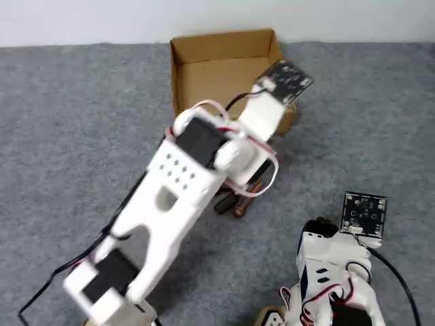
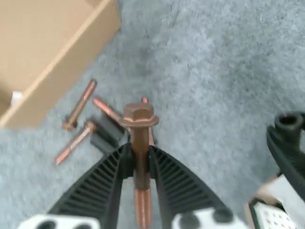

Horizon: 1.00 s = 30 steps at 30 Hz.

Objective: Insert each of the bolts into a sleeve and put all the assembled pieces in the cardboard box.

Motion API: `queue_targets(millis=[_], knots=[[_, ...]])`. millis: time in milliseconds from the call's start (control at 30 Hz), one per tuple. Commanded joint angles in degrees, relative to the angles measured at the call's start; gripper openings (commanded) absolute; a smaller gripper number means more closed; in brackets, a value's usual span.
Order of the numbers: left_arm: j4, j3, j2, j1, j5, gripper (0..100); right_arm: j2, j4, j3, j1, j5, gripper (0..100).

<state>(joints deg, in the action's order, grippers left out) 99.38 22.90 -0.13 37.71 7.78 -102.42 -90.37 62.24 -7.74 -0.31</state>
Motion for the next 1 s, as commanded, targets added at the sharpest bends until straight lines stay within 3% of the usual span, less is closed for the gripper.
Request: queue_targets(millis=[0,100,300,533,767,967], knots=[[0.4,-6.5,-10.7,-0.1,2.3,0,-0.2,1.1,-0.7,0.5,-0.2,1.5],[0.4,-11.9,-15.5,-0.1,2.2,0,0.3,1.4,-0.8,1.8,-0.1,1.1],[0.2,-21.1,-23.5,-0.2,2.5,0,0.3,1.6,-1.0,13.1,-0.2,0.9],[-3.7,-29.3,-35.8,-0.2,2.5,0,0.3,6.0,-0.2,19.6,-0.1,0.9],[-14.1,-45.2,-53.5,-1.4,2.5,0,0.3,12.5,3.3,27.6,0.0,0.9],[-27.7,-60.7,-68.0,-12.9,2.6,0,0.3,16.5,6.9,37.7,4.8,0.9]])
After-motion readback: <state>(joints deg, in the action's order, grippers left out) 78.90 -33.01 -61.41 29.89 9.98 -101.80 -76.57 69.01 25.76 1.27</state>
